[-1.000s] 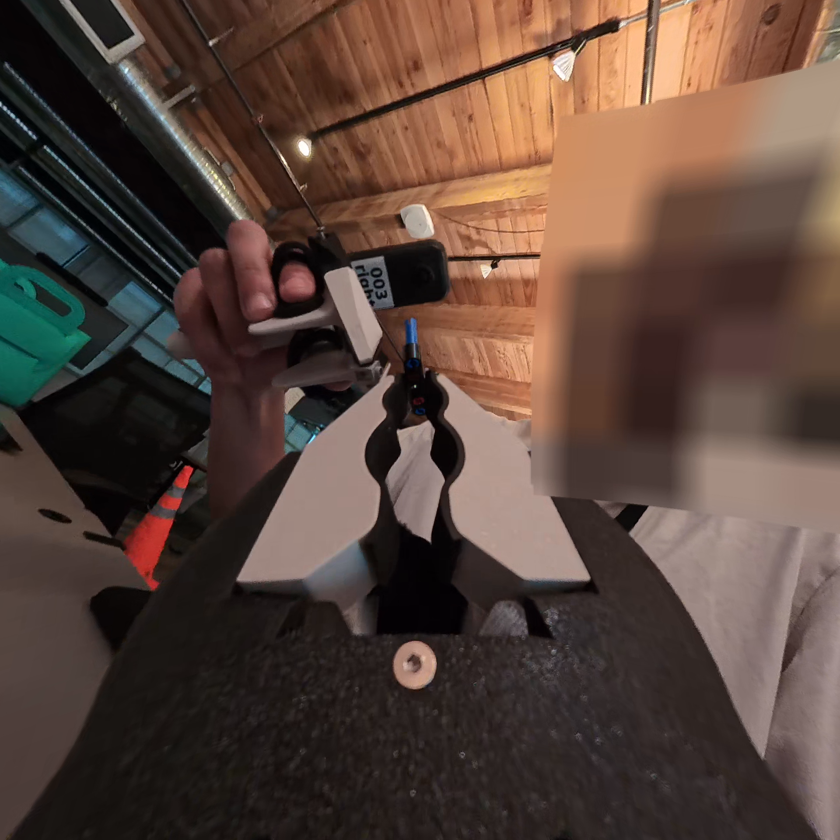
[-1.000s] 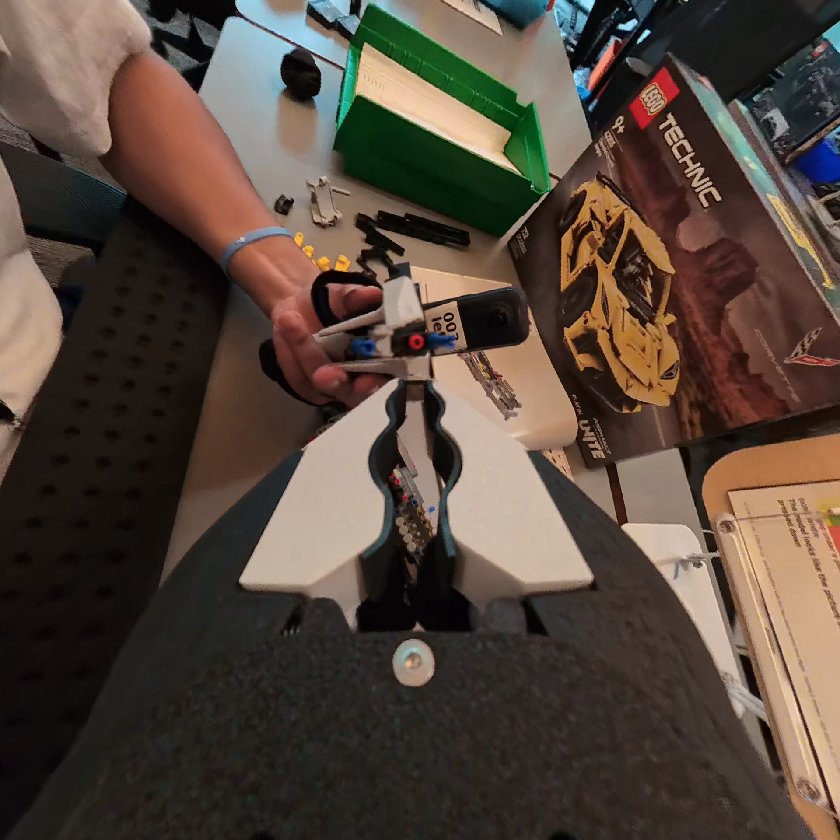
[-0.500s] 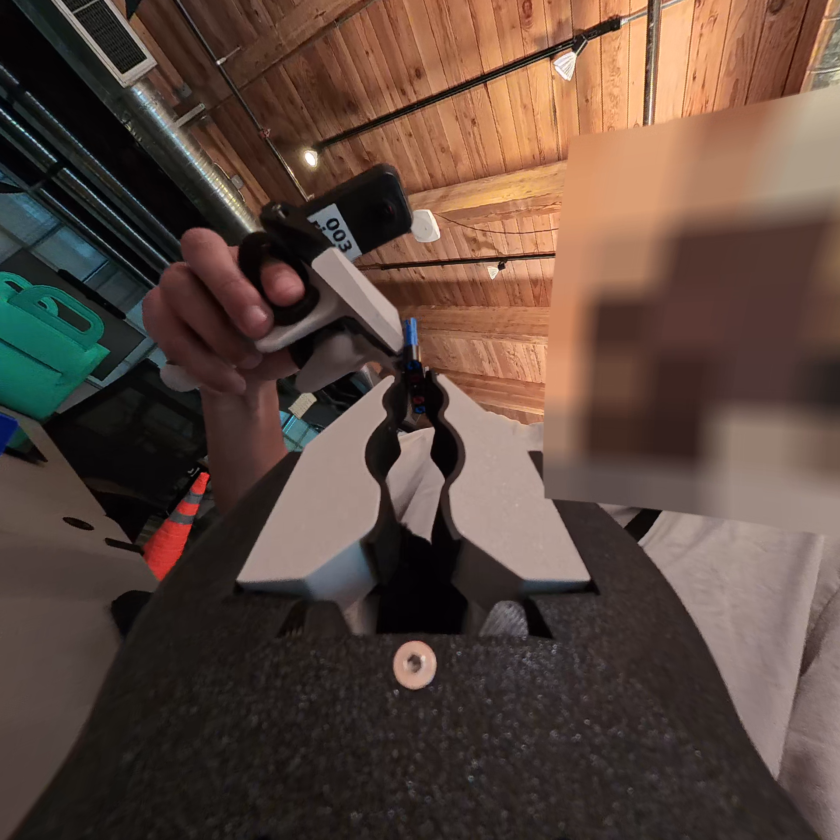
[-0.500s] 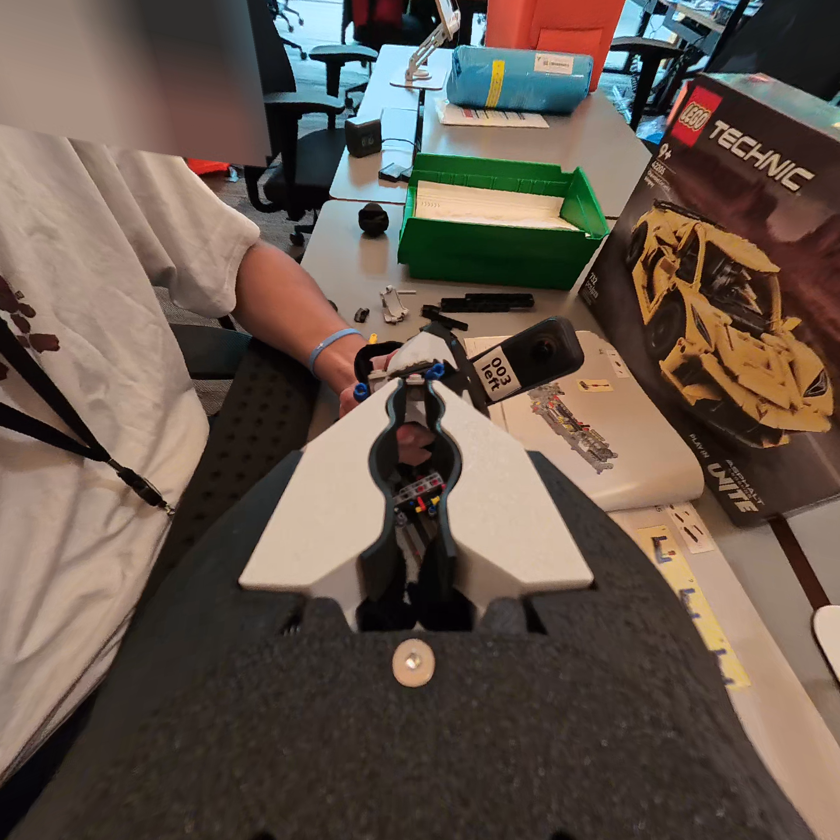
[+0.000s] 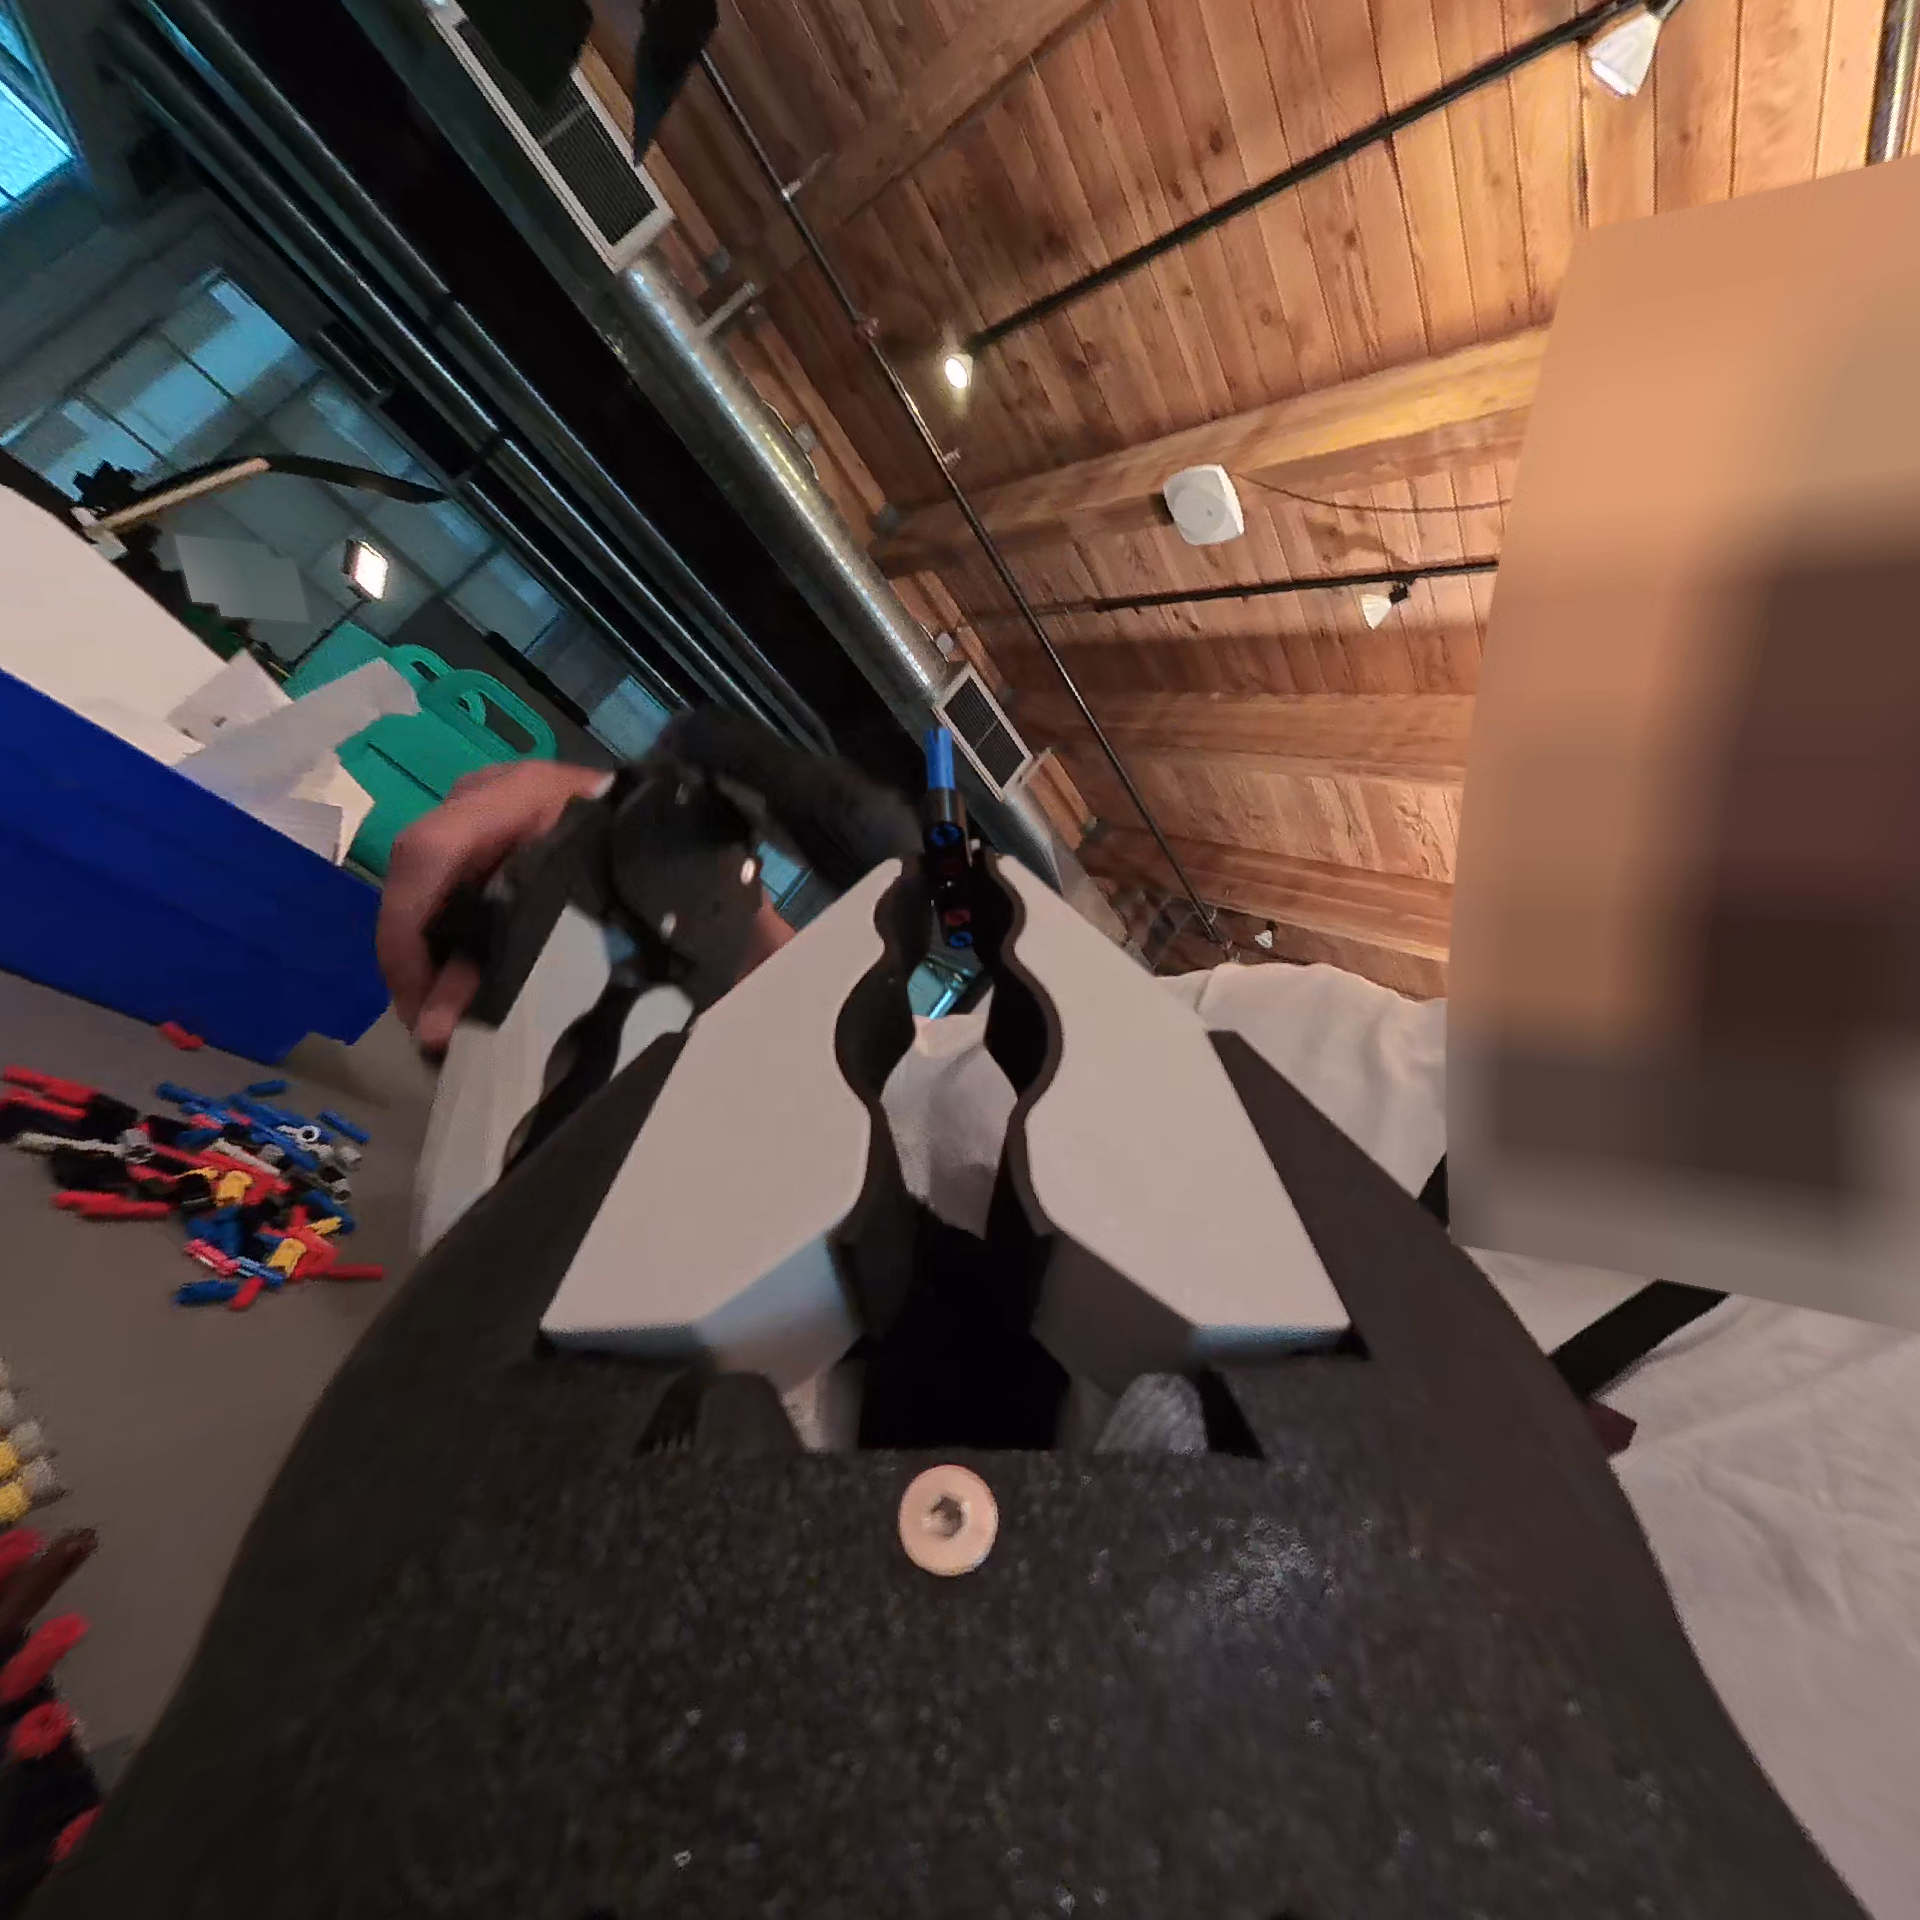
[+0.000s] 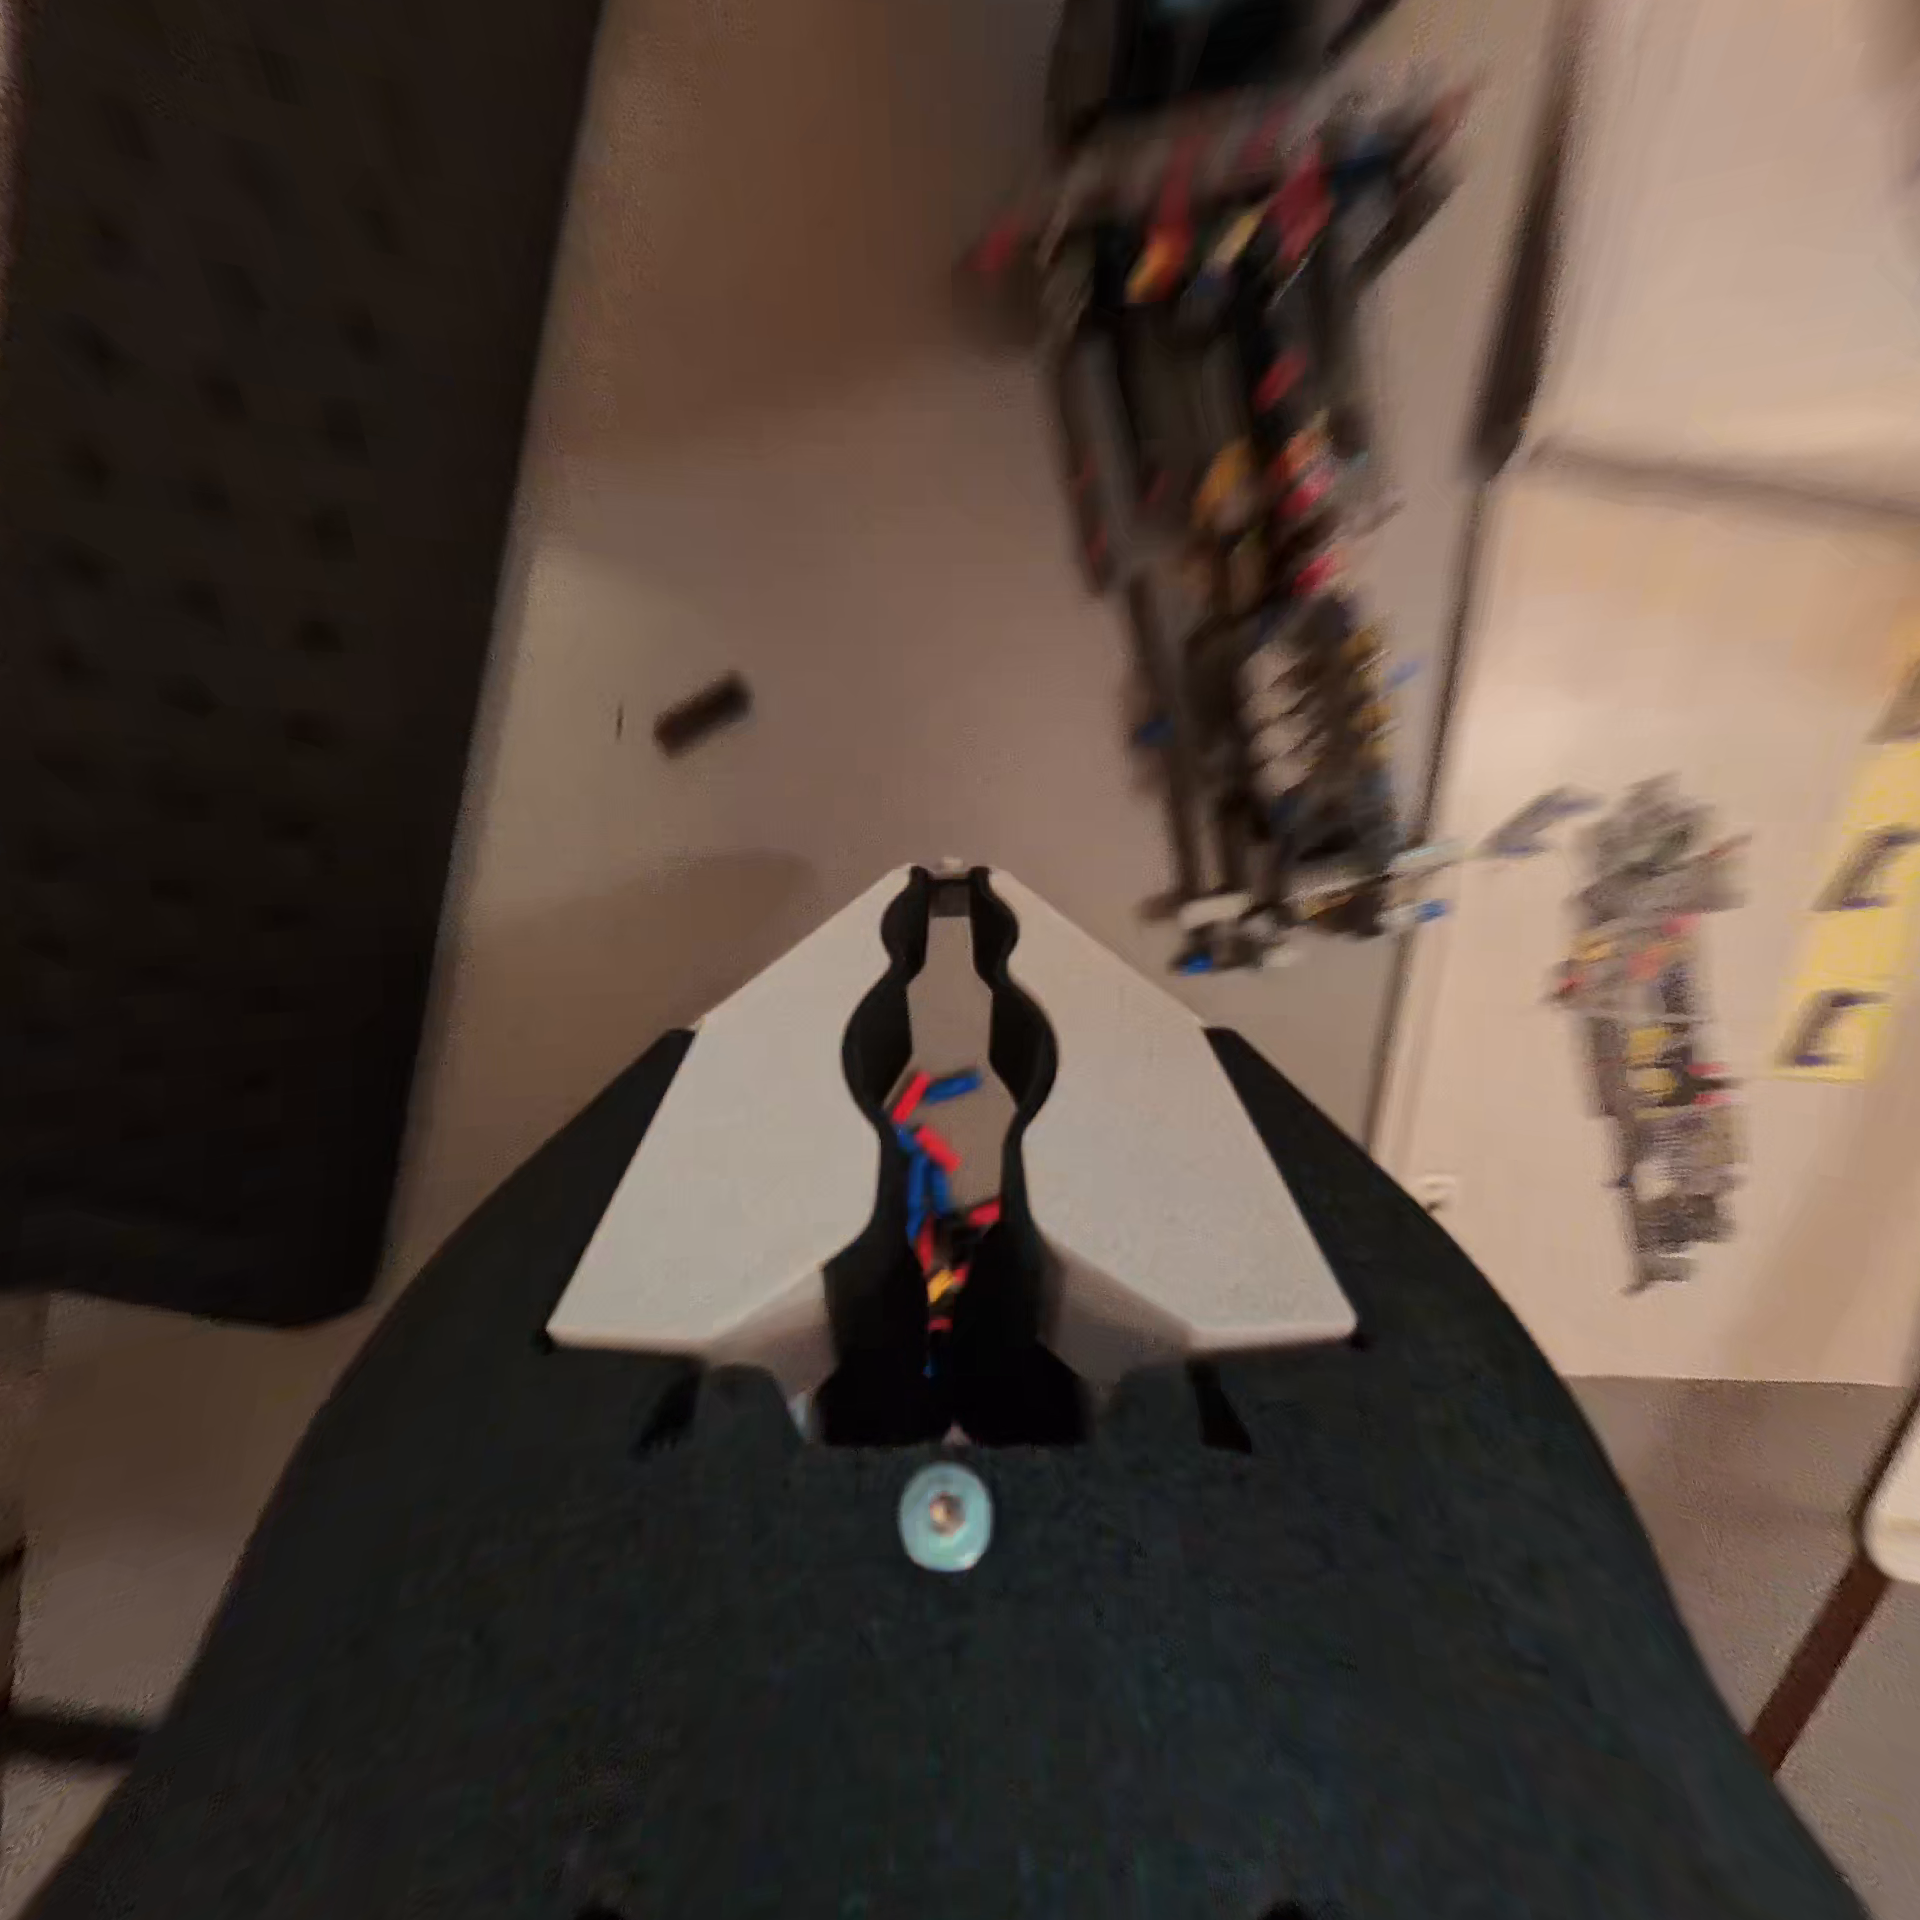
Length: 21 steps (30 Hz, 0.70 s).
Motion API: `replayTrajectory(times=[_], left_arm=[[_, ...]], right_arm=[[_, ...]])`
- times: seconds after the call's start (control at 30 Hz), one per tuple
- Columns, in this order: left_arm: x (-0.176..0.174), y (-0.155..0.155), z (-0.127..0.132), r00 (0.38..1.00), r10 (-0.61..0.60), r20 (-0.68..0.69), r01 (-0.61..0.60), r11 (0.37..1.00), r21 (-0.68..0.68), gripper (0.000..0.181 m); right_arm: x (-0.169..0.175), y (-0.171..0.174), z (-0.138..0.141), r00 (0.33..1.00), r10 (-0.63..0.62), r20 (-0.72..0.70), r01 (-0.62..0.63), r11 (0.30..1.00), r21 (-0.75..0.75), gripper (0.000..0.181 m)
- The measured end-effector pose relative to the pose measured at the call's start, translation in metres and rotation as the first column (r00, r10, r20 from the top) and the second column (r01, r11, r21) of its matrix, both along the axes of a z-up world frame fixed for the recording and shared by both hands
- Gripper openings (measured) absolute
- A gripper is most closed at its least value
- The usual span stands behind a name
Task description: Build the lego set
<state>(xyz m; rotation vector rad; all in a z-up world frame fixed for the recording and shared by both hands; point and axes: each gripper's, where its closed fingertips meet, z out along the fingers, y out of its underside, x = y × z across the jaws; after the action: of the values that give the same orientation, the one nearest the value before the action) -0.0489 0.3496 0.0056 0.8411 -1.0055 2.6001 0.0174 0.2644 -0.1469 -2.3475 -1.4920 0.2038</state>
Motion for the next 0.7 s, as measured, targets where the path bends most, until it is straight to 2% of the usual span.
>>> replayTrajectory(times=[0.07,0.13,0.27,0.47,0.6,0.67,0.7], left_arm=[[0.003,0.004,-0.003,1.000,0.003,-0.019,-0.003,1.000,-0.010,0.006],[0.003,0.000,-0.006,1.000,-0.009,-0.025,0.010,1.000,0.010,0.006],[0.002,-0.013,-0.008,1.000,-0.020,-0.022,0.022,0.998,0.066,0.006],[0.002,-0.017,-0.010,0.999,-0.027,-0.028,0.029,0.997,0.071,0.006],[0.002,-0.016,-0.010,0.999,-0.025,-0.029,0.027,0.997,0.066,0.006],[0.002,-0.015,-0.009,0.999,-0.020,-0.029,0.021,0.998,0.063,0.006],[0.002,-0.014,-0.009,0.999,-0.014,-0.030,0.016,0.998,0.064,0.006]], right_arm=[[0.012,-0.019,-0.033,0.993,0.053,0.102,-0.048,0.998,-0.052,0.007],[0.014,-0.027,-0.047,0.986,0.091,0.138,-0.087,0.996,-0.034,0.006],[0.011,-0.032,-0.052,0.987,0.101,0.124,-0.101,0.995,-0.005,0.007],[0.009,-0.040,-0.061,0.997,0.051,0.061,-0.047,0.997,-0.063,0.014],[0.014,-0.044,-0.057,0.997,-0.055,0.061,0.061,0.993,-0.098,0.024],[0.016,-0.041,-0.048,0.974,-0.224,0.026,0.225,0.971,-0.082,0.023],[0.015,-0.038,-0.042,0.941,-0.338,-0.012,0.336,0.939,-0.075,0.022]])
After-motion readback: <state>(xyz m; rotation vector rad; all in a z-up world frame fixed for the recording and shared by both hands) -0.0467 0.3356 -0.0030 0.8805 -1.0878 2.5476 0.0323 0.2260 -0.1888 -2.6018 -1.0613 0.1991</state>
